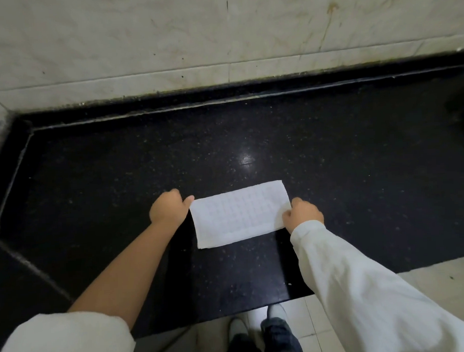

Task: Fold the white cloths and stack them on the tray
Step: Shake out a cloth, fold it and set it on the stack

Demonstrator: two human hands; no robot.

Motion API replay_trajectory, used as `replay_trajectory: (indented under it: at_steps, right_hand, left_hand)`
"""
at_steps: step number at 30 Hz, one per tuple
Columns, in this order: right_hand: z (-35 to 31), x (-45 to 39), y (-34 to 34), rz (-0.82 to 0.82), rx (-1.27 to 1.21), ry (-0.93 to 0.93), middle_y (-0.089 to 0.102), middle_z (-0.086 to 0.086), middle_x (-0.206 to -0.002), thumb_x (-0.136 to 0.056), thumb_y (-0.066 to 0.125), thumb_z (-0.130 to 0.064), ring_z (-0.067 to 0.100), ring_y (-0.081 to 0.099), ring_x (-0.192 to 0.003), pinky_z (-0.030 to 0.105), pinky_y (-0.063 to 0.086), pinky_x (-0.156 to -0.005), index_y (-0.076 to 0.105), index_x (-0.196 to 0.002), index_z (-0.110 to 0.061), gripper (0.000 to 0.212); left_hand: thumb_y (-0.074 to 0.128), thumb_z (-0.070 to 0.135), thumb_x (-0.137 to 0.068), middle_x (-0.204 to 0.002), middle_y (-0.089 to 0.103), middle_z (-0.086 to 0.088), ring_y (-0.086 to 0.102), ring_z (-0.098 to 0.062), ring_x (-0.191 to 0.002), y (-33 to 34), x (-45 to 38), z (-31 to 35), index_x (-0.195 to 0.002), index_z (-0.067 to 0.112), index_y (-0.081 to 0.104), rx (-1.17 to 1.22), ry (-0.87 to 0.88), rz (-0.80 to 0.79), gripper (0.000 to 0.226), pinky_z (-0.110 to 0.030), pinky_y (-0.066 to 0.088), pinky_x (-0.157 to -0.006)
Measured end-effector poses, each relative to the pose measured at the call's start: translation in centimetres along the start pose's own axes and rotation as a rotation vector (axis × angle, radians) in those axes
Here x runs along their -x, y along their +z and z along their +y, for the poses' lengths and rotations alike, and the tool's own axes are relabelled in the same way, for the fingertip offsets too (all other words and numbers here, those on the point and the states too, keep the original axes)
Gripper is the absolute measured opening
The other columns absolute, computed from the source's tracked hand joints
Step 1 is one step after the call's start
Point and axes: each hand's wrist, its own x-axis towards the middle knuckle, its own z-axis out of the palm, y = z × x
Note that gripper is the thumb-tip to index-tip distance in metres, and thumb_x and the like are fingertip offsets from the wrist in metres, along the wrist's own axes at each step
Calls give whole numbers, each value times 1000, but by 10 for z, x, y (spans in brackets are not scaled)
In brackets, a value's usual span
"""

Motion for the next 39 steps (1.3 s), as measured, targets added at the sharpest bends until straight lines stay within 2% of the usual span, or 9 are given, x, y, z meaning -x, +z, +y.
replay_trajectory:
  at_steps: [5,10,13,19,28,31,34,36,39]
  right_hand:
    - [-2,10,-10,84,-386,-87,50,5,-85,-84,48,-4,22,46,-83,28,38,-71,44,-82,-12,9]
    - [-48,41,0,135,-448,-403,50,3,-85,-84,53,-3,18,47,-83,19,33,-73,54,-84,-9,6]
    - [-79,53,22,120,-323,-584,59,12,-103,-88,51,-6,25,54,-96,13,27,-68,58,-100,0,15]
    - [-107,53,79,-63,1,-645,52,15,-123,-94,40,-7,29,51,-112,28,38,-90,51,-116,-1,25]
    - [-103,59,78,-156,107,-774,51,15,-128,-93,47,-16,28,48,-119,27,35,-99,43,-132,-5,40]
    - [-85,57,59,-157,130,-855,50,11,-135,-89,53,-10,25,46,-127,24,31,-105,41,-137,-8,49]
    - [-56,47,39,40,231,-979,71,13,-96,-54,76,-2,32,69,-87,43,58,-75,70,-99,-5,46]
    - [-41,35,39,-10,452,-949,73,3,-73,-19,86,-13,21,71,-61,31,56,-48,75,-75,-16,58]
    - [-38,24,44,-3,631,-967,70,-6,-63,-4,87,-29,9,68,-53,16,50,-44,74,-62,-26,59]
  left_hand:
    - [41,26,-89,-126,60,-19,58,-33,-117,34,55,-12,-117,-1,61,-124,490,199,43,-42,50,-92]
    - [25,33,-101,-159,1,-2,-1,-15,-148,43,66,-13,-149,12,8,-171,363,-61,55,-37,3,-120]
    - [30,30,-100,-159,9,-4,4,-16,-147,31,69,-20,-148,11,14,-63,223,77,54,-38,7,-120]
    - [36,24,-99,-157,15,-6,7,-18,-147,17,85,-68,-145,11,25,-20,38,135,49,-38,12,-120]
    - [38,22,-98,-154,24,-5,15,-18,-146,24,98,-88,-142,11,34,89,162,141,45,-33,15,-119]
    - [42,16,-95,-144,43,-11,35,-25,-138,22,96,-82,-133,5,47,126,216,180,40,-36,29,-113]
    - [45,17,-80,-100,70,-14,69,-30,-93,32,94,-66,-99,0,69,176,451,264,35,-37,56,-81]
    - [53,20,-74,-91,72,-6,72,-22,-82,36,95,-45,-92,6,71,120,574,239,30,-30,58,-71]
    - [43,25,-91,-132,52,-7,50,-20,-125,40,94,-16,-128,7,51,-8,590,34,42,-31,34,-110]
